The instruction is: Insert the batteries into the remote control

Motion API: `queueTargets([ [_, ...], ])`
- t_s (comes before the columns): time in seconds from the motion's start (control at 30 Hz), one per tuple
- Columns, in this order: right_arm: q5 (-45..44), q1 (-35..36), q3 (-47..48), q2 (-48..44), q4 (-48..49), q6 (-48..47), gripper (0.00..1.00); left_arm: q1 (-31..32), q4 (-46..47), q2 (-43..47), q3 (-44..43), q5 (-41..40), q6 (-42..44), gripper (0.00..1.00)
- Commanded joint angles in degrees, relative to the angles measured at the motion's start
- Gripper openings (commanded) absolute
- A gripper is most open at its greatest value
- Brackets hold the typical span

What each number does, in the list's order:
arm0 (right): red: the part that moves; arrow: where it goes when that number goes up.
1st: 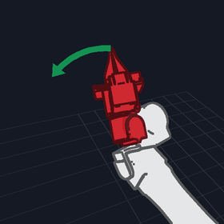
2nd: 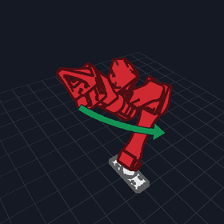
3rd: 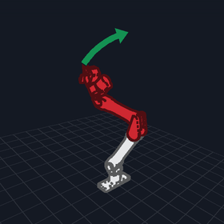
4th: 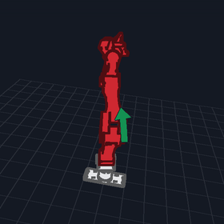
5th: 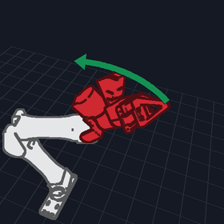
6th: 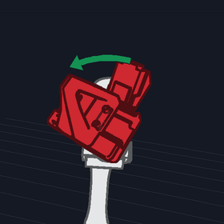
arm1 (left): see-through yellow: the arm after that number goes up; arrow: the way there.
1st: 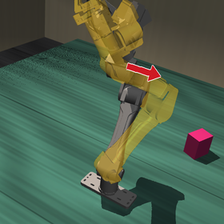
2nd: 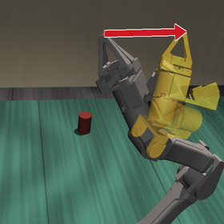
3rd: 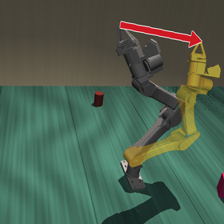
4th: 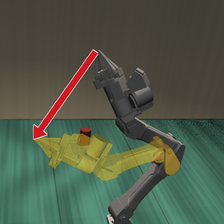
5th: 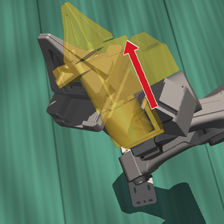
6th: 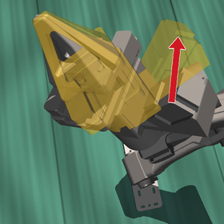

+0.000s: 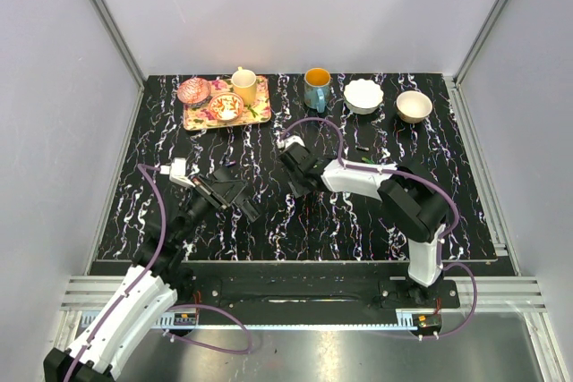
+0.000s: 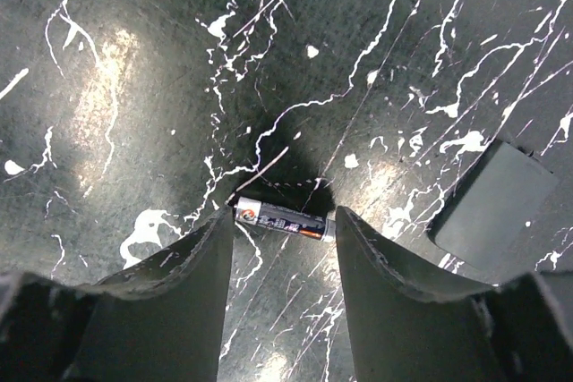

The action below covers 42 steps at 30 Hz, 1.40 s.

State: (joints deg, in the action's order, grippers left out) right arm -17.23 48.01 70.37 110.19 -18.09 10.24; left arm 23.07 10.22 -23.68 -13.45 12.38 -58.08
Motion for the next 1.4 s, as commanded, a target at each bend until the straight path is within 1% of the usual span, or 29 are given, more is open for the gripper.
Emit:
queueTargets([
  [0.0, 1.1, -0.8, -2.0, 0.4, -1.9, 1.7, 0.56, -0.2, 3.9, 0.4, 0.4, 1.8, -0.3, 0.00],
  [0.03, 0.9, -0.7, -2.2, 0.2, -1.7, 1.9, 0.59, -0.2, 4.0, 0.4, 0.5, 1.8, -0.4, 0.00],
  [0.1, 0.7, -1.0, -2.2, -0.2, -1.5, 2.0, 0.62, -0.3, 4.1, 0.3, 0.7, 1.8, -0.5, 0.00],
  [0.13, 0.7, -0.9, -2.0, -0.4, -1.5, 2.1, 0.66, -0.3, 4.1, 0.2, 0.8, 1.7, -0.6, 0.00],
  [0.23, -0.1, -1.0, -1.4, -1.8, -1.4, 2.6, 0.71, -0.3, 4.1, 0.1, 0.7, 1.7, -0.7, 0.00],
  [0.27, -0.4, -0.9, -1.1, -3.0, -1.5, 2.7, 0.76, -0.3, 3.9, 0.2, 0.7, 1.7, -0.6, 0.00],
  [0.37, -2.2, -0.9, 0.6, -6.7, -2.6, 3.2, 0.81, -0.2, 3.7, 0.2, 0.4, 1.4, -0.4, 0.00],
  [0.5, -7.8, -1.0, 2.1, -12.6, -3.3, 5.0, 0.82, -0.3, 3.9, 0.1, 0.4, 1.2, -0.1, 0.00],
  [0.57, -10.4, -1.3, 1.4, -16.2, -3.1, 9.4, 0.80, -0.3, 5.6, -0.3, 1.1, 1.9, -0.1, 0.00],
  [0.6, -11.2, -1.8, 0.4, -17.4, -3.1, 14.0, 0.69, -0.2, 6.4, -0.5, 1.5, 2.6, -0.2, 0.00],
  [0.67, -10.5, -2.9, -1.5, -21.3, -2.1, 19.2, 0.55, -0.3, 9.9, -1.2, 2.7, 3.4, -0.9, 0.00],
  [0.7, -5.1, -5.0, -4.0, -22.6, -1.1, 22.2, 0.53, -0.3, 11.3, -1.5, 3.2, 4.2, -1.2, 0.00],
  [0.73, -2.0, -6.1, -5.2, -23.4, -0.2, 23.5, 0.55, -0.3, 13.5, -2.2, 3.6, 4.6, -1.8, 0.00],
  [0.77, 0.5, -7.0, -6.1, -24.5, 0.5, 24.6, 0.59, -0.3, 14.6, -2.6, 4.3, 4.9, -2.1, 0.00],
  [0.8, 2.4, -7.7, -7.4, -24.8, 0.4, 26.0, 0.61, -0.3, 15.7, -3.0, 4.7, 5.5, -2.4, 0.00],
  [0.87, 3.9, -7.7, -8.7, -24.7, 0.3, 31.2, 0.62, -0.3, 17.8, -4.0, 5.3, 5.5, -2.8, 0.00],
  [0.9, 5.9, -7.6, -9.9, -24.2, 0.4, 35.2, 0.63, -0.2, 18.3, -4.2, 5.5, 4.9, -2.8, 0.00],
  [1.0, 10.1, -7.5, -11.0, -21.3, 0.8, 41.3, 0.70, -0.2, 19.2, -4.0, 6.0, 3.4, -3.2, 0.00],
  [1.07, 10.8, -7.2, -11.0, -18.8, 1.2, 43.0, 0.75, -0.2, 19.0, -3.3, 6.1, 2.9, -2.5, 0.00],
  [1.27, 10.7, -7.2, -10.8, -14.4, 1.7, 48.6, 0.75, -0.3, 15.5, 0.0, 6.4, 2.0, -1.1, 0.00],
  [1.37, 11.2, -7.2, -9.2, -11.1, 1.3, 50.8, 0.68, -0.2, 14.6, 0.9, 6.8, 1.6, -1.2, 0.00],
])
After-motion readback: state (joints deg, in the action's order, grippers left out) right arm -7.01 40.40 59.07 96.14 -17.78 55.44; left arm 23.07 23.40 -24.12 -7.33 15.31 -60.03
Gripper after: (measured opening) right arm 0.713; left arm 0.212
